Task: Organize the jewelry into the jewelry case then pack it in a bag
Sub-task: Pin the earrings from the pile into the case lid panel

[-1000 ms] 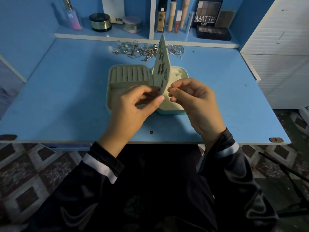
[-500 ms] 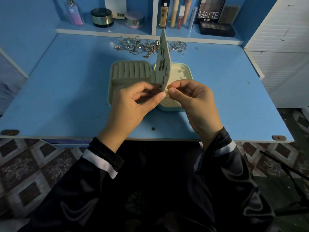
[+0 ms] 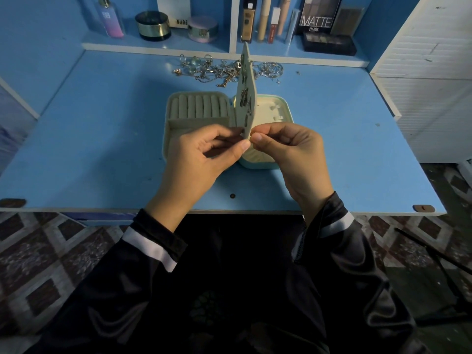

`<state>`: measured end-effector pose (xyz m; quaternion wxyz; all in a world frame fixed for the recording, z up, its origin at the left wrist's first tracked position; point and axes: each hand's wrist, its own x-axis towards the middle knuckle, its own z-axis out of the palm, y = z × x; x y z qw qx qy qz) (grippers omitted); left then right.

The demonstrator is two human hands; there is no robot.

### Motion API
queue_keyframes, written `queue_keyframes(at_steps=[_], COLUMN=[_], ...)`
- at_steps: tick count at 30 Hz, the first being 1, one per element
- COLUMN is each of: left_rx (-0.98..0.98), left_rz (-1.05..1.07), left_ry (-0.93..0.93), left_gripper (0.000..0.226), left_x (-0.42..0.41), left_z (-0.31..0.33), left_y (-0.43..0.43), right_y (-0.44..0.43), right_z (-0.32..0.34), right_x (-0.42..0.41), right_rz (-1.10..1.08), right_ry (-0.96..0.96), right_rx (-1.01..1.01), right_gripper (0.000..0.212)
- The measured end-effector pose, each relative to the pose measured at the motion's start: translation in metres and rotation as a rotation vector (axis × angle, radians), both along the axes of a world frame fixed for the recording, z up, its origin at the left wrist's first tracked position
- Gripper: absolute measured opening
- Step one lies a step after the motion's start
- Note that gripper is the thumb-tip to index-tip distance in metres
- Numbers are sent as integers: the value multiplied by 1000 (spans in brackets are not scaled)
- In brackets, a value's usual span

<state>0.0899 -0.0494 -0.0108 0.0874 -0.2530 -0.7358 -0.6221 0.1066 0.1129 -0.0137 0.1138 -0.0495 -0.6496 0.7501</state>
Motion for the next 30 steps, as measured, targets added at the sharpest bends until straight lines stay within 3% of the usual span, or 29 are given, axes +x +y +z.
queue_keyframes(at_steps=[22, 30], left_rx=[-3, 5], left_rz=[-4, -9], left_ry=[9, 13], left_gripper=[22, 23], left_x=[-1, -1], left_z=[0, -1], left_y=[-1, -1], right_y=[0, -2], right_z=[1, 4], right_x=[-2, -3], right_rz=[9, 11], right_ry=[5, 58], right_rx=[65, 220], right_gripper=[8, 13])
